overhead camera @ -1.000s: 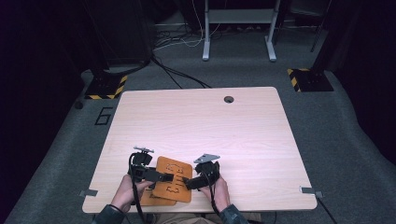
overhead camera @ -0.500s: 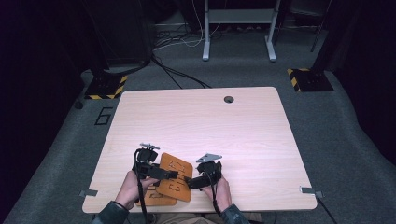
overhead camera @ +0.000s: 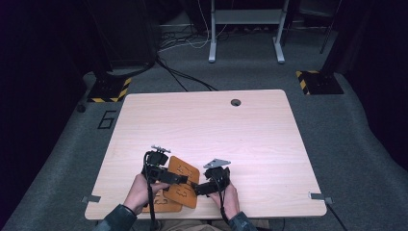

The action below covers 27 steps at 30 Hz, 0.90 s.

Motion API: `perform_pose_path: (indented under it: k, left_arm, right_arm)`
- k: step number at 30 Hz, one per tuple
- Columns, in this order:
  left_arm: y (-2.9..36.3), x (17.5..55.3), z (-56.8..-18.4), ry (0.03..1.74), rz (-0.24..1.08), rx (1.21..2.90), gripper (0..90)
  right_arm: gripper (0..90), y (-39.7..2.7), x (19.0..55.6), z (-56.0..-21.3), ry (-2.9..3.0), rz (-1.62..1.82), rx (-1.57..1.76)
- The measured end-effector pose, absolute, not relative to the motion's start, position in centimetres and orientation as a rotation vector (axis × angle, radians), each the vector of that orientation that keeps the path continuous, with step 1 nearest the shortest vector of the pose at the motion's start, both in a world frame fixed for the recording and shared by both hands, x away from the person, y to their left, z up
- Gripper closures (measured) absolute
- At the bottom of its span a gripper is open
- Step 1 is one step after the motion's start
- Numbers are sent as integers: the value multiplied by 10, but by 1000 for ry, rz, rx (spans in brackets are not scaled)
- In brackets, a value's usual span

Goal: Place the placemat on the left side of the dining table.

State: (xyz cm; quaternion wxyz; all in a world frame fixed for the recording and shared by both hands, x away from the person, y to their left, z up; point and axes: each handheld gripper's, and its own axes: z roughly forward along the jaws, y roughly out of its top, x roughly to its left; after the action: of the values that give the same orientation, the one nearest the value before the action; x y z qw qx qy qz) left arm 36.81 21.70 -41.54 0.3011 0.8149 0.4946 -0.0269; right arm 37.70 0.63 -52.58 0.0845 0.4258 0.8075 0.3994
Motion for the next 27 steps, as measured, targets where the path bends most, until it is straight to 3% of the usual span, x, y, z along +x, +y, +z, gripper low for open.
perform_pose_path:
  k: [7,21,27]
  left_arm:
    - [205,369,-414,1307,-81,2205,304]
    - [194,377,-415,1329,-83,2275,787]
    - [187,378,-413,1337,-67,2268,860]
  right_arm:
    - [0,3,376,-526,2400,1205,1262]
    - [0,0,373,-526,2380,1180,1279]
    - [0,-6,371,-526,2371,1195,1285]
